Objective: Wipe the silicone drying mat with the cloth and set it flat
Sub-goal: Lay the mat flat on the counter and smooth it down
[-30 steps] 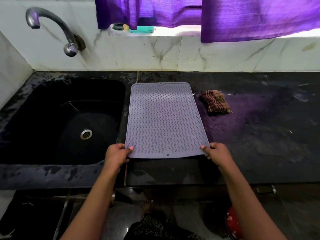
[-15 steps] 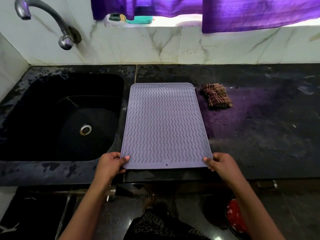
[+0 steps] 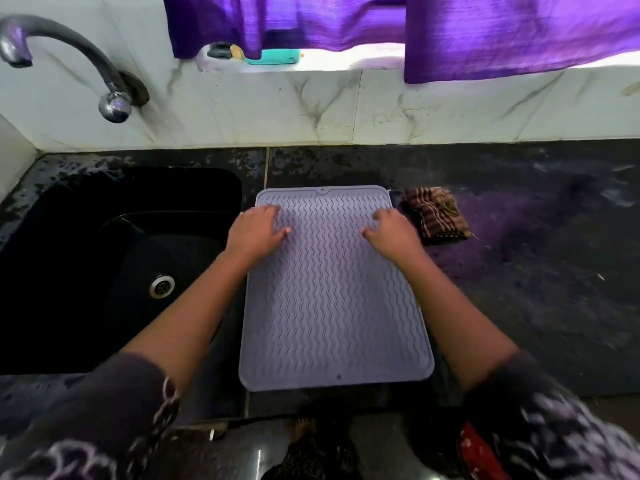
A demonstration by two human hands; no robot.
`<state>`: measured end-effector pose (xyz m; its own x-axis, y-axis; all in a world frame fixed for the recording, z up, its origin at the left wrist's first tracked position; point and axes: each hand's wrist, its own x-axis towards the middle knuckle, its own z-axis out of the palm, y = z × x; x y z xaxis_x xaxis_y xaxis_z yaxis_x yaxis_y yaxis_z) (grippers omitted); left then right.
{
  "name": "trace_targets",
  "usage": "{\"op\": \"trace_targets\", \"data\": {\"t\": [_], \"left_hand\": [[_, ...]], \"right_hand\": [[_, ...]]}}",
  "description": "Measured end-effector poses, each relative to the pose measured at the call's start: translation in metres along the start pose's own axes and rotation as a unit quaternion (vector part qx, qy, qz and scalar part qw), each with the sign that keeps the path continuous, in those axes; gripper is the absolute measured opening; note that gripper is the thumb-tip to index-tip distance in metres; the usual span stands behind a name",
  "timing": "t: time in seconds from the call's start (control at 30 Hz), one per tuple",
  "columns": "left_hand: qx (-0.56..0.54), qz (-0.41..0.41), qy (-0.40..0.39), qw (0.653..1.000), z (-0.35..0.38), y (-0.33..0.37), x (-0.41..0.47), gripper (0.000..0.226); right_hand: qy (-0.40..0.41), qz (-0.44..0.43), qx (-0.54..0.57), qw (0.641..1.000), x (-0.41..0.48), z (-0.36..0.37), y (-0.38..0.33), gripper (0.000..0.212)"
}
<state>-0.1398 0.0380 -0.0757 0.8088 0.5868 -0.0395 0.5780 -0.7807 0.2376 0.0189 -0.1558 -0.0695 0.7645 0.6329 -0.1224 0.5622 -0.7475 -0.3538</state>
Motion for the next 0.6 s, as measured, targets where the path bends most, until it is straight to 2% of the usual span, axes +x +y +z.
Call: {"op": "trace_targets", "data": {"t": [0.1, 0.17, 0.37, 0.6], "left_hand": [[0.021, -0.017, -0.093, 0.995, 0.020, -0.006, 0.056, 0.083], [0.001, -0.033, -0.119, 0.992, 0.035, -0.010, 0.070, 0.091], [0.009, -0.056, -0.067, 0.996, 0.063, -0.006, 0.074, 0.096], [-0.001, -0.059, -0.118, 0.991, 0.058, -0.006, 0.084, 0.099]], "right_hand": [[-0.047, -0.005, -0.027, 0.999, 0.058, 0.022, -0.013, 0.066], [-0.067, 0.016, -0.030, 0.997, 0.077, 0.036, -0.010, 0.073], [-0.035, 0.004, -0.054, 0.998, 0.087, 0.055, 0.003, 0.074], [-0.103, 0.016, -0.059, 0.993, 0.104, 0.053, 0.006, 0.078]]}}
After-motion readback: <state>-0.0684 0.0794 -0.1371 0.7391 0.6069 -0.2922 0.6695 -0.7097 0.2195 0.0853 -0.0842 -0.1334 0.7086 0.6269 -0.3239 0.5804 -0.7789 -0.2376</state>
